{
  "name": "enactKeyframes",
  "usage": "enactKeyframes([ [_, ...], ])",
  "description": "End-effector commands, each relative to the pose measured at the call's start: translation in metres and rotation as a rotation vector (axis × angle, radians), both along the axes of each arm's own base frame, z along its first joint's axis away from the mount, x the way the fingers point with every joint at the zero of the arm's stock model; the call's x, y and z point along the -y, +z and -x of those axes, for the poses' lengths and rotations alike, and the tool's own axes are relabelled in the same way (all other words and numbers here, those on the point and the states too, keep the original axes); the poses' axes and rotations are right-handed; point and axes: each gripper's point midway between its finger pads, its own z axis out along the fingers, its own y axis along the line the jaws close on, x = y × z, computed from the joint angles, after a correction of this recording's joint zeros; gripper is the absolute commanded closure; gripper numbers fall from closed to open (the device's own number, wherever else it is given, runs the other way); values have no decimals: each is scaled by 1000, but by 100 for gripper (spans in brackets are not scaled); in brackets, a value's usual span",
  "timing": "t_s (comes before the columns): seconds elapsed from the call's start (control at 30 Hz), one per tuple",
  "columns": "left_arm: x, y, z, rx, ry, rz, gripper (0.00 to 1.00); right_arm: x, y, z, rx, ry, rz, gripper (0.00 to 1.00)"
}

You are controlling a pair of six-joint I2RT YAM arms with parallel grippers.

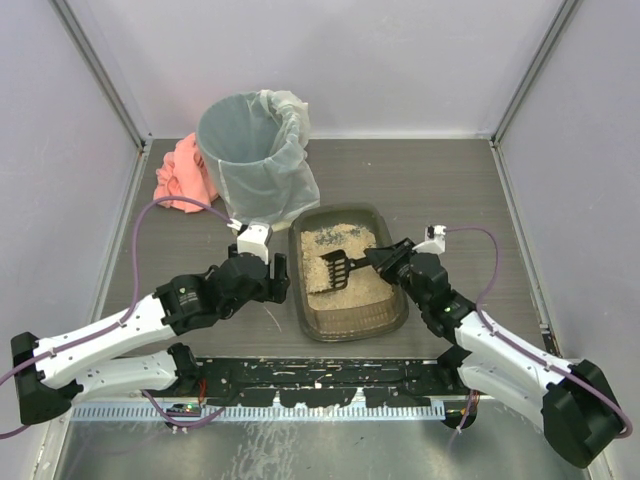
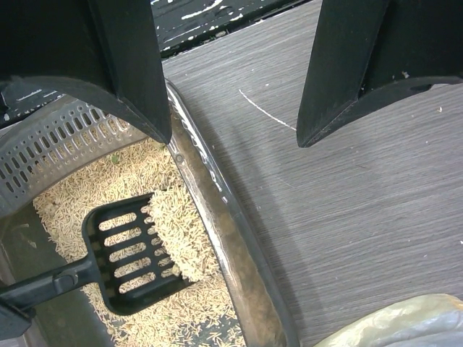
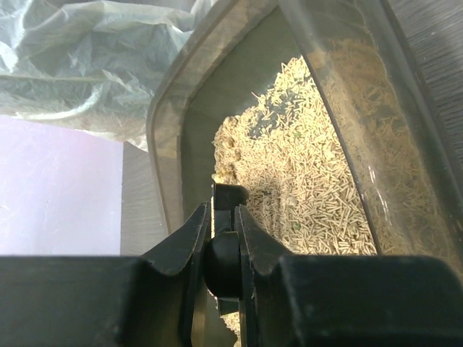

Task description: Clean the litter box

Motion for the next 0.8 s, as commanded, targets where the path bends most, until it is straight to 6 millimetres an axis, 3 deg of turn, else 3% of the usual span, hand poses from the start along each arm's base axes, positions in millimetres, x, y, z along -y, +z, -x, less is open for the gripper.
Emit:
enactKeyframes([
  [0.0,-2,8,-3,30,14,15,29,5,34,-6,80,-41,-96,99],
  [0.47,-4,9,-3,37,11,13,29,35,50,-8,99,-70,-100,99],
  [0.77,-7,11,-1,42,9,11,28,52,67,-17,120,-7,-210,100],
])
